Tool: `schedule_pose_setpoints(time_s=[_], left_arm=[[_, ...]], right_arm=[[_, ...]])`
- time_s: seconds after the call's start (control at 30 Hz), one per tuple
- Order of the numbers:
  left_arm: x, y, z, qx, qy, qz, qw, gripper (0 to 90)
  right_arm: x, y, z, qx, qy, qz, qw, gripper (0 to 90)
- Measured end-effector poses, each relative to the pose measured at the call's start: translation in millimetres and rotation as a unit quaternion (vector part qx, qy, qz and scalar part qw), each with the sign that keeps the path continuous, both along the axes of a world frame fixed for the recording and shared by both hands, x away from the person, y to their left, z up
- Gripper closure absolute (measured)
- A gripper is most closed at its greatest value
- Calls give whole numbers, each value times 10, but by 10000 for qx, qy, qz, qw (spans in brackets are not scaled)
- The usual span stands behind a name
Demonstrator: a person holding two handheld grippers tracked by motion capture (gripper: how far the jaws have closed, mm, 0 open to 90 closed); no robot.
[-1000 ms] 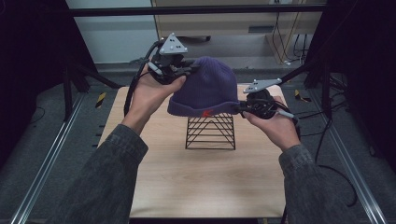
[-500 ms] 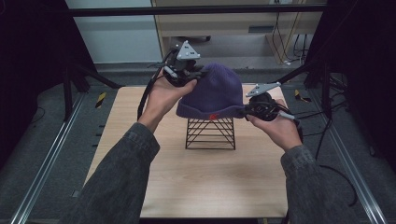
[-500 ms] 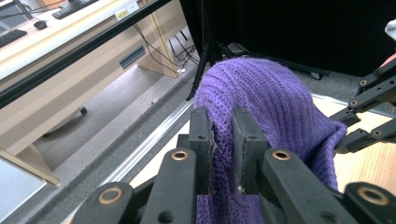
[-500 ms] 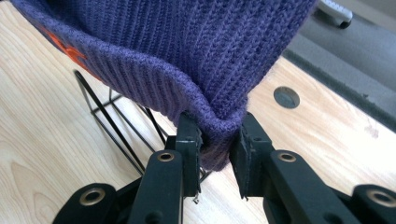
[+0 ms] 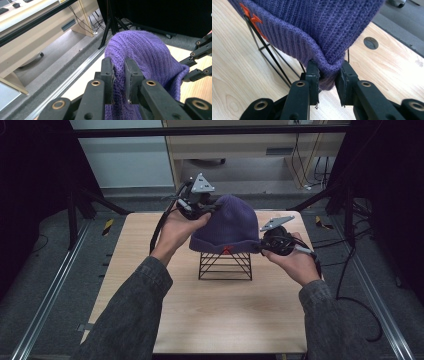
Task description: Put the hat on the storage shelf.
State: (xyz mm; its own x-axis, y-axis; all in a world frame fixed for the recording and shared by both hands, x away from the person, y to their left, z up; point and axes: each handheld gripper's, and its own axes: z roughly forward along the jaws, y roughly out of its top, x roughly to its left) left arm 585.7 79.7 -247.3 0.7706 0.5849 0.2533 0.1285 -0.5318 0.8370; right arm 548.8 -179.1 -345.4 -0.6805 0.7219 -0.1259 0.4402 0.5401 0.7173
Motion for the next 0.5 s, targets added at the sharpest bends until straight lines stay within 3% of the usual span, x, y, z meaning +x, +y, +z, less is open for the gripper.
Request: schedule_pose_setpoints(time_s=[0.13, 0.5], left_arm=[[-14, -10, -51, 50, 0, -14, 10000, 787], [-56, 43, -119, -60, 42, -26, 10000, 786]], right_arm=[[-17, 30, -70, -110, 47, 39, 9999, 734], [-53, 22, -128, -19, 32, 32, 10000, 731]])
